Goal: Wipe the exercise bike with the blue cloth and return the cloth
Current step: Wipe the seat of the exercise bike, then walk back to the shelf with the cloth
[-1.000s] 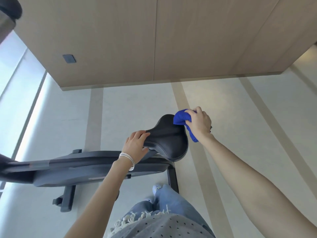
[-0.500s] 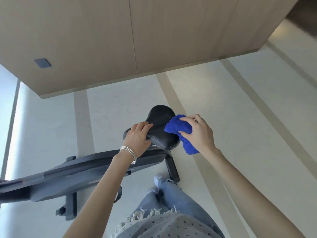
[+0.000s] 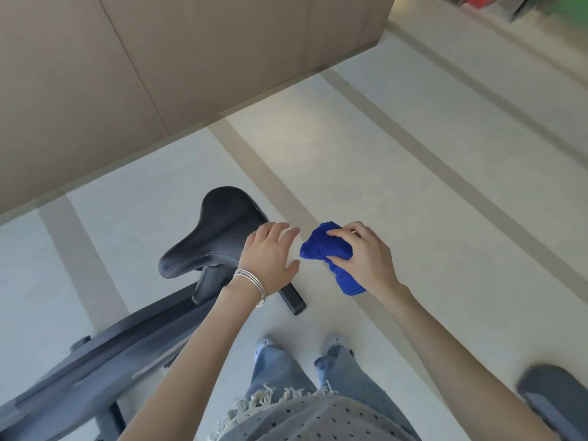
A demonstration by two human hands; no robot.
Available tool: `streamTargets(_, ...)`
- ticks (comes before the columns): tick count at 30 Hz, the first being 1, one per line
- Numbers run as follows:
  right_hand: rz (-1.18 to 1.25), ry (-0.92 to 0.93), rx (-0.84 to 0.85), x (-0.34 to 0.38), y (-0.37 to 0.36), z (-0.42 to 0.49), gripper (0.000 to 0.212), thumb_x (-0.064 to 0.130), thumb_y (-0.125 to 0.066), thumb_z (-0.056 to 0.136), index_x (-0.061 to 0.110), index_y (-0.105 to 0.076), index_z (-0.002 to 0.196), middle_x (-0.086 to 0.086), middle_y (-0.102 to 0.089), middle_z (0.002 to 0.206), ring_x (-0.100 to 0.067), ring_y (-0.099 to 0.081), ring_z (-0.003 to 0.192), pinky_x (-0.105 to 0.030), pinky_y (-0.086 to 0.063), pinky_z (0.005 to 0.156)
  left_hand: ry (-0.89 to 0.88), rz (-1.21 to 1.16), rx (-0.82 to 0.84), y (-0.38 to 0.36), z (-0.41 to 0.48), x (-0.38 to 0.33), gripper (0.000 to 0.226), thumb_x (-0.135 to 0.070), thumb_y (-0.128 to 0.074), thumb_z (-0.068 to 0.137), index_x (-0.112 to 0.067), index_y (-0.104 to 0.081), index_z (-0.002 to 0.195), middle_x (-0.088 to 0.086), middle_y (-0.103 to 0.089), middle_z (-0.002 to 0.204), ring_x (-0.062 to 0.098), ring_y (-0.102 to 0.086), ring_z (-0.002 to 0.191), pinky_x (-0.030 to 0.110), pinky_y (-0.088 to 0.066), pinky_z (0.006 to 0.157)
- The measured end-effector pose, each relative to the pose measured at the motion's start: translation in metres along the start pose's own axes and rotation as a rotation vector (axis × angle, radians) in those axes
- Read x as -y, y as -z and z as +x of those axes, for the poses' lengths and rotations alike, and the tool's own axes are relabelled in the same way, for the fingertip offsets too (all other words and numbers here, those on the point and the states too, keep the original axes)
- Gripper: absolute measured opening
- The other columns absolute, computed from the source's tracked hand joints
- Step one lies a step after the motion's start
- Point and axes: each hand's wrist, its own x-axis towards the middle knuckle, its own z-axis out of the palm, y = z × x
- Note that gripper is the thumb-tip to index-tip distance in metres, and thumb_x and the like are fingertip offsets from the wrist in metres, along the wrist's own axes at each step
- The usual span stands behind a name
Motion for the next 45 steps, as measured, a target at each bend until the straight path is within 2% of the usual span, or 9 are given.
streamTargets(11, 0.042, -0.194, -0.077, -0.104, 0.045, -0.054, 0.040, 0.034, -0.076, 0.072, 0.028, -0.066, 0.110, 0.005, -0.059, 0.101, -0.017, -0.059, 0.090, -0.024, -0.042, 0.066, -0.139, 0.172, 0.136, -0.027, 0.042, -0.109, 0.064, -0.044, -0.047, 0.088, -0.026, -0.022, 0.145, -0.001, -0.025, 0.152, 0.028, -0.012, 0.143, 0.046, -0.009, 0.117)
streamTargets(21, 0.093, -0.331, -0.157, -0.231, 0.095, -0.116, 0.039, 0.037, -0.076, 0.072, 0.028, -0.066, 0.109, 0.005, -0.060, 0.101, -0.016, -0.059, 0.089, -0.028, -0.048, 0.066, -0.234, 0.230, 0.221, -0.073, 0.083, -0.239, 0.061, -0.042, -0.045, 0.091, -0.027, -0.021, 0.145, -0.001, -0.026, 0.152, 0.024, -0.022, 0.140, 0.043, -0.013, 0.117)
streamTargets(27, 0.078, -0.447, -0.216, -0.302, 0.124, -0.163, 0.040, 0.037, -0.076, 0.071, 0.028, -0.066, 0.108, 0.004, -0.061, 0.100, -0.018, -0.060, 0.087, -0.027, -0.046, 0.064, -0.328, 0.245, 0.274, -0.109, 0.102, -0.318, 0.060, -0.041, -0.045, 0.091, -0.028, -0.022, 0.145, -0.004, -0.027, 0.151, 0.021, -0.027, 0.138, 0.040, -0.018, 0.116)
streamTargets(35, 0.102, -0.601, -0.224, -0.359, 0.145, -0.202, 0.040, 0.040, -0.074, 0.072, 0.033, -0.064, 0.110, 0.007, -0.059, 0.103, -0.015, -0.059, 0.090, -0.027, -0.046, 0.066, -0.445, 0.226, 0.289, -0.132, 0.131, -0.388, 0.059, -0.036, -0.047, 0.090, -0.028, -0.025, 0.144, -0.006, -0.032, 0.147, 0.020, -0.033, 0.133, 0.035, -0.023, 0.112)
streamTargets(42, 0.151, -0.719, -0.234, -0.400, 0.161, -0.194, 0.040, 0.042, -0.070, 0.075, 0.037, -0.060, 0.114, 0.011, -0.056, 0.106, -0.011, -0.056, 0.093, -0.030, -0.049, 0.072, -0.546, 0.265, 0.317, -0.141, 0.187, -0.427, 0.058, -0.035, -0.046, 0.090, -0.027, -0.025, 0.144, -0.006, -0.033, 0.147, 0.020, -0.034, 0.132, 0.035, -0.025, 0.112)
streamTargets(45, 0.142, -0.755, -0.235, -0.427, 0.174, -0.180, 0.040, 0.043, -0.069, 0.076, 0.038, -0.059, 0.114, 0.012, -0.056, 0.107, -0.011, -0.055, 0.094, -0.027, -0.047, 0.072, -0.603, 0.268, 0.323, -0.144, 0.218, -0.450, 0.058, -0.035, -0.046, 0.091, -0.027, -0.025, 0.144, -0.005, -0.033, 0.148, 0.020, -0.034, 0.133, 0.035, -0.025, 0.112)
